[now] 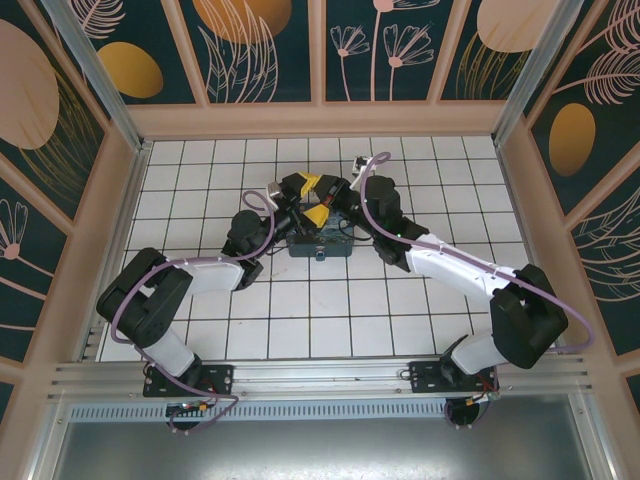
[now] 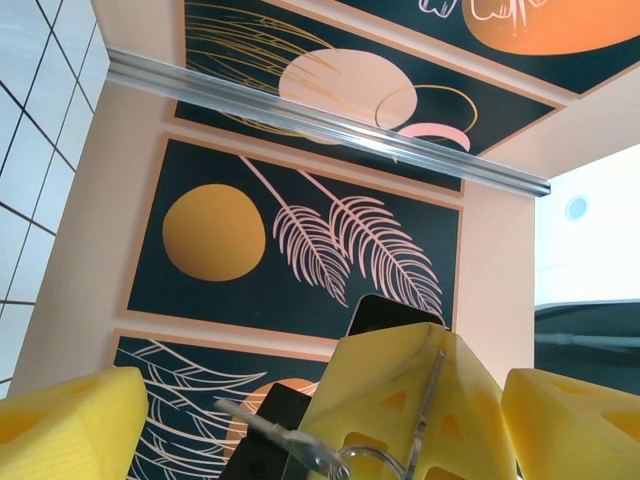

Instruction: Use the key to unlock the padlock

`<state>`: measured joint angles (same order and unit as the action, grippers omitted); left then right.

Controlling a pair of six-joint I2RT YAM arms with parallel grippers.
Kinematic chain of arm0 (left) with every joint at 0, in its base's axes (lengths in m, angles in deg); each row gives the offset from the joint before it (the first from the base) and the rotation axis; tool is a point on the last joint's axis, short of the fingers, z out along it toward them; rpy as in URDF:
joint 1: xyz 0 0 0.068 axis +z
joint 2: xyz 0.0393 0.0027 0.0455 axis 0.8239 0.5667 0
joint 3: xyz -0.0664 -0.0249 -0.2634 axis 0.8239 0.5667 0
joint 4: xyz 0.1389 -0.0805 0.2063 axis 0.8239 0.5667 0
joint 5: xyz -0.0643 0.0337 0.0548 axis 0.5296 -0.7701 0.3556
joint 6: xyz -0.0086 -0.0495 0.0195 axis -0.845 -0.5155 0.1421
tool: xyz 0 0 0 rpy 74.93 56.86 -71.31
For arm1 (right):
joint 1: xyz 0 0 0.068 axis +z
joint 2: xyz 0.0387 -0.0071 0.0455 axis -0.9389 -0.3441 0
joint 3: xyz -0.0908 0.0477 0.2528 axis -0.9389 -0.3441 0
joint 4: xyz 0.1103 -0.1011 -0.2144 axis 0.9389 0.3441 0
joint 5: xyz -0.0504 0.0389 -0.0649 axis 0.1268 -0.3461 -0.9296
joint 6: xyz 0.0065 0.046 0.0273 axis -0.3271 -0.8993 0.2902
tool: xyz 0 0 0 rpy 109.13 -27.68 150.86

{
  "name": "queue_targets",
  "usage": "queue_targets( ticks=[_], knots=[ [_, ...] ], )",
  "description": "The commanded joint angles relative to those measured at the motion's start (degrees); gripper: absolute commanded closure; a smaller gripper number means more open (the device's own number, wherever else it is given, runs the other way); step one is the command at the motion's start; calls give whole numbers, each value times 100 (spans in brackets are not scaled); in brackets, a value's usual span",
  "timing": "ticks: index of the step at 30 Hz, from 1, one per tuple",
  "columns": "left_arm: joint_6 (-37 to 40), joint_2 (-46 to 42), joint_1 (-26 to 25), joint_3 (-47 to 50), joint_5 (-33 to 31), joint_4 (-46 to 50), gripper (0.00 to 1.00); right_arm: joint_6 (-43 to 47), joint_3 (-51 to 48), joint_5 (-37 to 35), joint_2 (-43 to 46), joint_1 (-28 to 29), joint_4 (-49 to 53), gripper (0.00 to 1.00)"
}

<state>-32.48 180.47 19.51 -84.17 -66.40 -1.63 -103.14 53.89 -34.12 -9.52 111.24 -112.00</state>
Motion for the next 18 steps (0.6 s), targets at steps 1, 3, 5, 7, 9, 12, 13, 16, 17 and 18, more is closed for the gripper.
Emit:
queue_targets(
  ticks=[1,3,5,7,9,12,13,16,17,18],
  knots=[
    [-31,66,-25,-23,-60,-373,9,-75,62,-12,-16,56,-268,100],
    [-31,83,-25,-66,-61,-403,9,-120,-45,1,12,65,-331,100],
    [-33,100,-33,-115,-57,-399,9,-169,-140,-3,23,65,-389,100],
    [-30,110,-29,-135,-70,-399,10,-195,-204,10,37,73,-420,100],
    [-31,100,-25,-125,-94,-399,10,-199,-244,10,35,76,-413,100],
    [-31,106,-25,-99,-131,-447,11,-213,-354,-8,85,82,-431,100],
    [-31,110,-26,-95,-139,-460,12,-230,-404,-32,111,81,-430,100],
    [-31,119,-27,-81,-145,-478,13,-249,-534,-80,194,82,-456,100],
    [-32,119,-26,-77,-156,-478,14,-244,-569,-103,221,80,-450,100],
    [-31,122,-25,-65,-164,-478,15,-247,-595,-126,247,82,-438,100]
  ],
)
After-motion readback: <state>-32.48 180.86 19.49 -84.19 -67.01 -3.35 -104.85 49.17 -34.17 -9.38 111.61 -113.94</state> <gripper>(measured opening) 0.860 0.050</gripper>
